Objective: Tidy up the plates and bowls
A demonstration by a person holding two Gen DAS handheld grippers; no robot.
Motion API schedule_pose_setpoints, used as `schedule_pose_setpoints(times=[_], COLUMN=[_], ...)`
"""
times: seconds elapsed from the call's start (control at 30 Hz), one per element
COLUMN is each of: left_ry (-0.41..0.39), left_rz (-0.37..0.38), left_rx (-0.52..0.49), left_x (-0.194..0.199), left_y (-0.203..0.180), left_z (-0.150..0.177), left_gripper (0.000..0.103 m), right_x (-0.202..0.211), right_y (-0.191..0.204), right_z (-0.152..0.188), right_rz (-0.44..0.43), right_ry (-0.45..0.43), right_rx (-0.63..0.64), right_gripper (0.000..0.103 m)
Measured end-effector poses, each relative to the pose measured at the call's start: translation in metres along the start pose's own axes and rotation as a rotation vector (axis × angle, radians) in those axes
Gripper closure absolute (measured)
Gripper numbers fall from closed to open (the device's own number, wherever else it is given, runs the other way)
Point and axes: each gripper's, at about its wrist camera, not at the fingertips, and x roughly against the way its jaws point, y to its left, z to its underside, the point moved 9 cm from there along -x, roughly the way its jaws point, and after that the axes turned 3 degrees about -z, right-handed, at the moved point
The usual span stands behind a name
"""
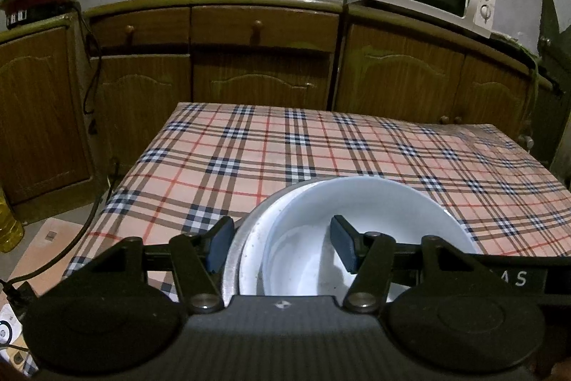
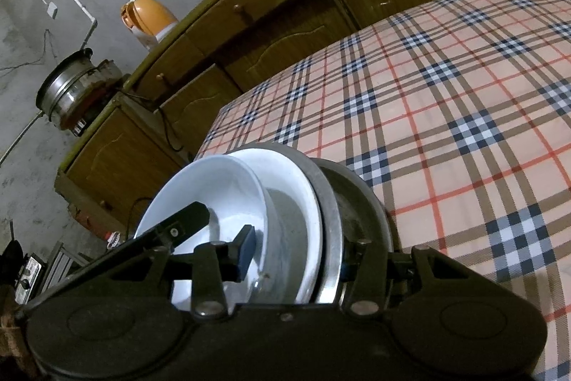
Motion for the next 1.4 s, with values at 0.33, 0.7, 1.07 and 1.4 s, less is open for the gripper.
schedule_pose_setpoints(times=[0.33, 0.7, 1.07, 1.4], left_ry=[0.038, 0.038, 0.045, 0.044], left_rz=[-0.023, -0.004, -0.017, -0.021], left_rx=[-0.001, 0.034, -0.006, 0.002], left_x=[-0.013, -0.013, -0.011, -0.006], left_y=[0.004, 0.007, 0.004, 0.010], left_z=[0.006, 0.007, 0.012, 0.013], left_gripper=[0.044, 0.047, 0.044, 0.044], right_x=[-0.012, -0.015, -0.007, 0.015], right_y=[0.000, 0.001, 0.012, 0.011], right_z=[0.001, -0.001, -0.004, -0.017], right_rz=[0.009, 0.110, 0.193, 0.256], right_ry=[0.022, 0.097, 0.227, 0.210], right_rx=[0.029, 0.134, 0.321, 0.370], right_gripper=[0.049, 0.043, 0.031, 0.023])
